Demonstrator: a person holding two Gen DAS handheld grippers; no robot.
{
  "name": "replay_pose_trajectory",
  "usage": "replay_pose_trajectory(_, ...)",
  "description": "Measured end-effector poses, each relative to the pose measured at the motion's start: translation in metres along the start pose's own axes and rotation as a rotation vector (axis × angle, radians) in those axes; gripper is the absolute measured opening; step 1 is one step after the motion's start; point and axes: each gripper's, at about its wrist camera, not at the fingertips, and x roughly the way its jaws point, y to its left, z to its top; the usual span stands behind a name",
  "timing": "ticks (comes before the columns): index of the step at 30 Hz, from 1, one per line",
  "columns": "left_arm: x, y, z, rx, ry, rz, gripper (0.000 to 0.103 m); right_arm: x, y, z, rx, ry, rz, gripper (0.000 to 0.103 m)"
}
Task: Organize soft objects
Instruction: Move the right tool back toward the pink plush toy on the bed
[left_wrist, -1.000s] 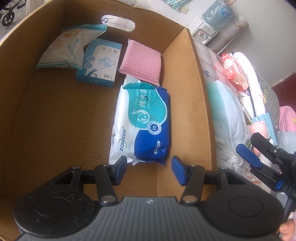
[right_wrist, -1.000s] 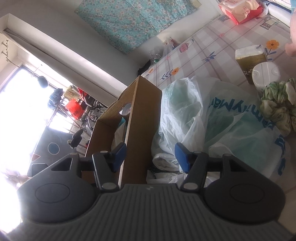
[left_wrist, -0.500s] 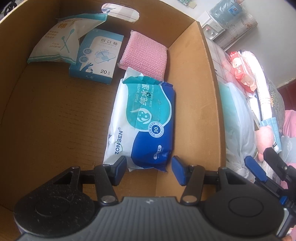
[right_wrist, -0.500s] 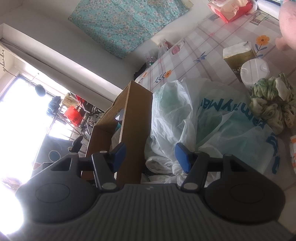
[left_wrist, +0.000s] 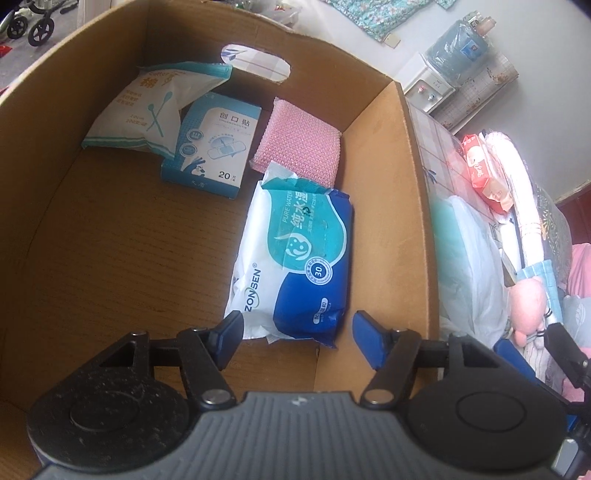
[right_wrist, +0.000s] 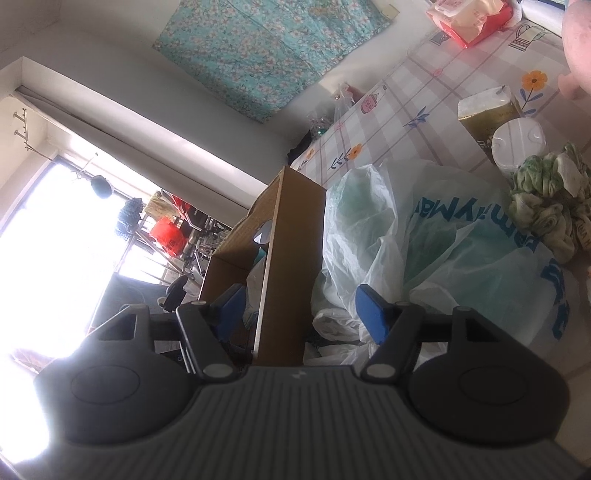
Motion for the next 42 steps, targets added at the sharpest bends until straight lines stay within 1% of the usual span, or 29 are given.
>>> replay_pose_trajectory(2,-0.013,-0.001,-0.003,0.003,-0.043,0.014,0.072,-0.003,0.002,-0.001,-0.004,-0.005,0.016,0.068)
replay_pose_trajectory(6,-0.041,-0.009,-0.01,0.025,-0.133,0.041,0.075,-0.014,0.005,-0.003,-0.018,-0.02,0.047,0.071)
replay_pose_trajectory(10,-0.065,-0.027,-0.018,0.074,-0.209,0.045,0.077,-0.031,0.006,-0.006,-0.031,-0.043,0.073,0.072)
replay_pose_trajectory(14,-0.082,-0.064,-0.029,0.161,-0.264,0.026,0.079,-0.052,0.0,-0.007,-0.031,-0.08,0.083,0.073)
replay_pose_trajectory(19,-0.085,-0.126,-0.044,0.297,-0.295,-0.036,0.082,-0.09,-0.02,-0.006,-0.012,-0.149,0.067,0.075)
replay_pose_trajectory(22,-0.079,-0.168,-0.05,0.381,-0.287,-0.087,0.082,-0.116,-0.037,-0.002,0.005,-0.202,0.034,0.075)
replay_pose_trajectory(25,-0.063,-0.207,-0.053,0.423,-0.252,-0.15,0.082,-0.146,-0.055,0.006,0.008,-0.272,-0.03,0.075)
replay_pose_trajectory(27,-0.047,-0.23,-0.054,0.449,-0.222,-0.184,0.082,-0.166,-0.066,0.013,-0.003,-0.324,-0.104,0.075)
replay_pose_trajectory(29,-0.028,-0.251,-0.057,0.466,-0.193,-0.206,0.082,-0.18,-0.076,0.021,-0.007,-0.356,-0.171,0.075)
replay_pose_trajectory(31,-0.008,-0.267,-0.062,0.478,-0.165,-0.219,0.082,-0.191,-0.088,0.033,-0.007,-0.387,-0.239,0.075)
replay_pose_trajectory(33,0.011,-0.278,-0.066,0.489,-0.14,-0.222,0.082,-0.199,-0.099,0.047,-0.003,-0.406,-0.289,0.075)
replay_pose_trajectory(35,0.029,-0.285,-0.068,0.493,-0.111,-0.219,0.08,-0.201,-0.105,0.062,-0.012,-0.415,-0.324,0.075)
replay_pose_trajectory(37,0.043,-0.289,-0.07,0.494,-0.075,-0.223,0.078,-0.2,-0.112,0.083,-0.026,-0.408,-0.354,0.075)
replay_pose_trajectory(40,0.055,-0.288,-0.069,0.485,-0.037,-0.241,0.077,-0.188,-0.115,0.119,-0.054,-0.363,-0.396,0.075)
replay_pose_trajectory(41,0.057,-0.287,-0.068,0.484,-0.037,-0.242,0.077,-0.18,-0.117,0.133,-0.07,-0.334,-0.413,0.075)
replay_pose_trajectory(42,0.059,-0.286,-0.067,0.484,-0.039,-0.24,0.077,-0.174,-0.118,0.144,-0.077,-0.323,-0.43,0.075)
